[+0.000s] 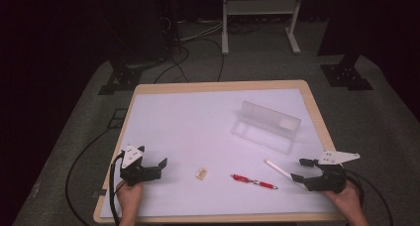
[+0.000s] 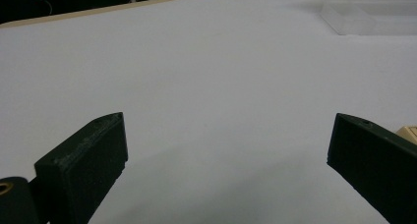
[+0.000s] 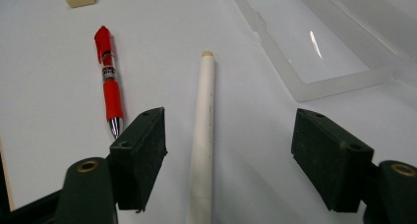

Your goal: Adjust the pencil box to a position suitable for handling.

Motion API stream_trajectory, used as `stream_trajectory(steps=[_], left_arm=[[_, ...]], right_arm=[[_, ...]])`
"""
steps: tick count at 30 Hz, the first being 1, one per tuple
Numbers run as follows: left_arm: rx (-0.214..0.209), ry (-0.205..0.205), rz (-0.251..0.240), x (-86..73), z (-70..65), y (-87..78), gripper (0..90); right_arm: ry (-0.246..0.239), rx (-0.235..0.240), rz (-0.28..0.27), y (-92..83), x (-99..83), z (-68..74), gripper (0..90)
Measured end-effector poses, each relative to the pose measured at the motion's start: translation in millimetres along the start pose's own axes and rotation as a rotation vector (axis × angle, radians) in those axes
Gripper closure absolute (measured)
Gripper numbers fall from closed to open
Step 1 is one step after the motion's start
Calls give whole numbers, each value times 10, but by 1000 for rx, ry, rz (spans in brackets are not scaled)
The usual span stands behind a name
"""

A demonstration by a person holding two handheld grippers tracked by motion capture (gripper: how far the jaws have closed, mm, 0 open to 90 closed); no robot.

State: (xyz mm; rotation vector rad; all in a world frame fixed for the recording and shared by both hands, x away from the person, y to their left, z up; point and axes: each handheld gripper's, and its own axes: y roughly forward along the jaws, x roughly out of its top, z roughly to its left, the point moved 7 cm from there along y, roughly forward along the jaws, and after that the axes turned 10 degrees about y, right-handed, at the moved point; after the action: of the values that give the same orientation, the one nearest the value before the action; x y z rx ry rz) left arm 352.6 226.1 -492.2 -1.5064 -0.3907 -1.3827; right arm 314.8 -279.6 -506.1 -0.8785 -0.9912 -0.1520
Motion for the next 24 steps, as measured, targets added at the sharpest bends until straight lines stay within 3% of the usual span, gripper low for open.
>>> stream_trajectory(steps=[9,24], left_arm=[[-2,3,0,0,-5,1,13],[-8,12,-1,-2,-18,-1,13]], right_arm=[[-5,7,-10,9,67,23,274],[-28,21,-21,24,366,80,267]])
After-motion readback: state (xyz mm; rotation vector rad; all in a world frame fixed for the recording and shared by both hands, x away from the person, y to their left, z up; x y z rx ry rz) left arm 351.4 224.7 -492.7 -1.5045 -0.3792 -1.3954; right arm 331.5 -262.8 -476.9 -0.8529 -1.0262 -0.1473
